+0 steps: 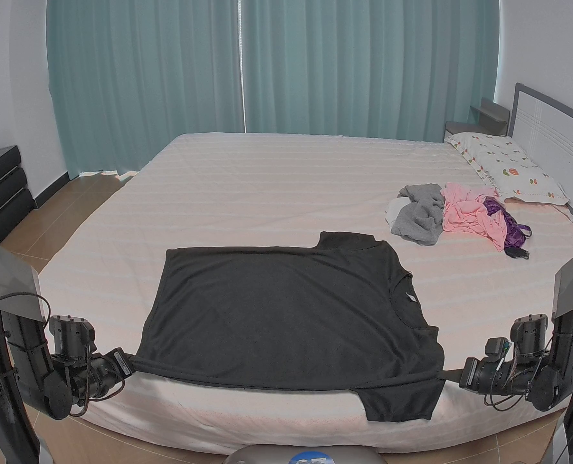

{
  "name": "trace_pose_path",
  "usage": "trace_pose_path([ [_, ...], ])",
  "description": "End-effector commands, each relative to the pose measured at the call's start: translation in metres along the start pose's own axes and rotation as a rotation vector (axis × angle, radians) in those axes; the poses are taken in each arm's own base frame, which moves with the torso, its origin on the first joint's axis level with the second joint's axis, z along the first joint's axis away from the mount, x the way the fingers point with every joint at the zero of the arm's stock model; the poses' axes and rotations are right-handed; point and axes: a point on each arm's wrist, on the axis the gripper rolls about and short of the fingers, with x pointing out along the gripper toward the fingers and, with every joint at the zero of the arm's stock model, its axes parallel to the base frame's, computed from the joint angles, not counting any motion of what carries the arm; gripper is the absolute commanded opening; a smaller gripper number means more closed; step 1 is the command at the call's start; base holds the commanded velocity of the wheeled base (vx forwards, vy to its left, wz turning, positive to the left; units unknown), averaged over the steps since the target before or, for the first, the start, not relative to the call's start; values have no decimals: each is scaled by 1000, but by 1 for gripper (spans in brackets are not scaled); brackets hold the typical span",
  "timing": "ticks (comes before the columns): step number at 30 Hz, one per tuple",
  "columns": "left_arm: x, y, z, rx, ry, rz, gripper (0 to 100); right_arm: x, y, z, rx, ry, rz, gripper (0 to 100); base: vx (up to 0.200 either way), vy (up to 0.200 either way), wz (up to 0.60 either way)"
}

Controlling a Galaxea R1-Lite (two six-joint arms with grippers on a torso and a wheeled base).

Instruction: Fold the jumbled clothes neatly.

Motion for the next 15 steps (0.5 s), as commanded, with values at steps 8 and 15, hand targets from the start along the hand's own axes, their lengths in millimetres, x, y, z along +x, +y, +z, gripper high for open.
trace_pose_path([
  [8, -10, 6, -2, 48, 8, 22, 0, -20, 4, -6, -35, 58, -36, 0, 0, 0, 0],
  [15, -19, 10, -9, 115, 38, 38, 0, -30, 7, -10, -102, 92, -63, 0, 0, 0, 0],
])
